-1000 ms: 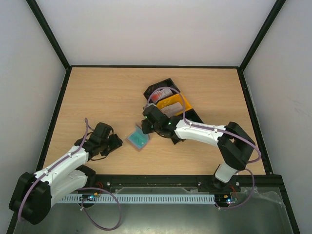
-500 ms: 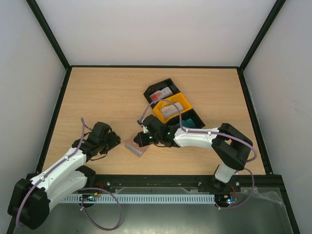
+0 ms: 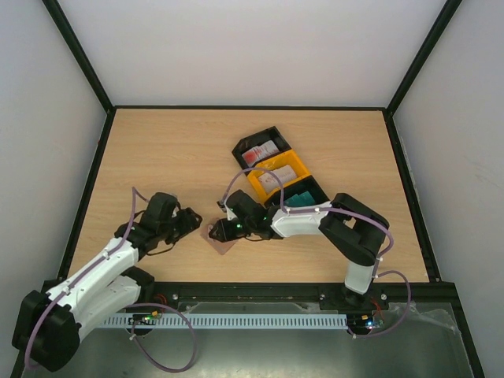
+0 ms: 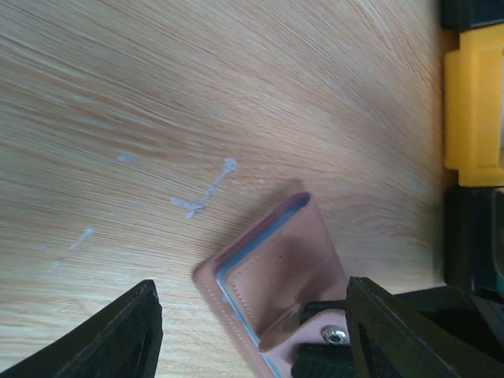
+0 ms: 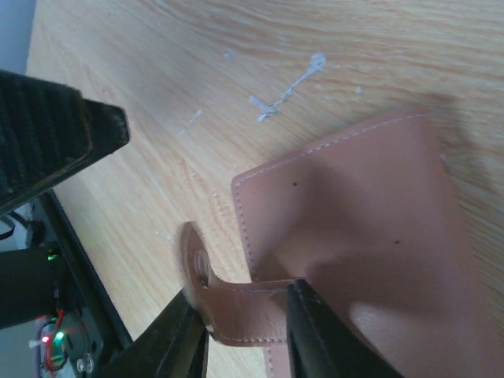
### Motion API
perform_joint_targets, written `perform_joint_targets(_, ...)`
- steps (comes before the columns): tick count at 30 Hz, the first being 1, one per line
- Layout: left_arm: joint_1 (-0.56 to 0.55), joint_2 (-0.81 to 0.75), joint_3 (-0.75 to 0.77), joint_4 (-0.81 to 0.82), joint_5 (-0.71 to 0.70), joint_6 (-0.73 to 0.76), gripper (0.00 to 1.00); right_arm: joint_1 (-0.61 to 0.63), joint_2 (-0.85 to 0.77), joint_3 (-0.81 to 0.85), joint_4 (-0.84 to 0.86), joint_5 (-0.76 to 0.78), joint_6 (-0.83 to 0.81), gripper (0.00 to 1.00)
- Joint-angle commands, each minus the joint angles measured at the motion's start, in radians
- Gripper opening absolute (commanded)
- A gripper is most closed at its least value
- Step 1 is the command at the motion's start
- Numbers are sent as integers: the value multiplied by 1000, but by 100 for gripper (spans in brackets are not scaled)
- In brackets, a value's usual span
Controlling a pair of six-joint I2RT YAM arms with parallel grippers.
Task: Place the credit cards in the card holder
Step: Close the card holder at the center of the board.
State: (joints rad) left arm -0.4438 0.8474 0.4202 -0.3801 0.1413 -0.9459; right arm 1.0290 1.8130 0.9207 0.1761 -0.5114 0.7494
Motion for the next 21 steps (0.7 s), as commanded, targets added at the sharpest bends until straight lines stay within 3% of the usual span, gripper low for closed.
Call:
perform_joint_targets(1,5,21,27,65,89,41,65,9,-25,-4,-9,-49,-35,33)
perform_joint_targets(7,4,47,77,122,180,104,67,9,-8,18,-45,-238,-138,52)
perform_joint_targets(15,4,64,81,124,229,130,70,8,-129,-27,35,-262,-165,74)
perform_joint_targets(21,4,73,83,140,264,120,70,9,-254,-99,132,-282,-151,83)
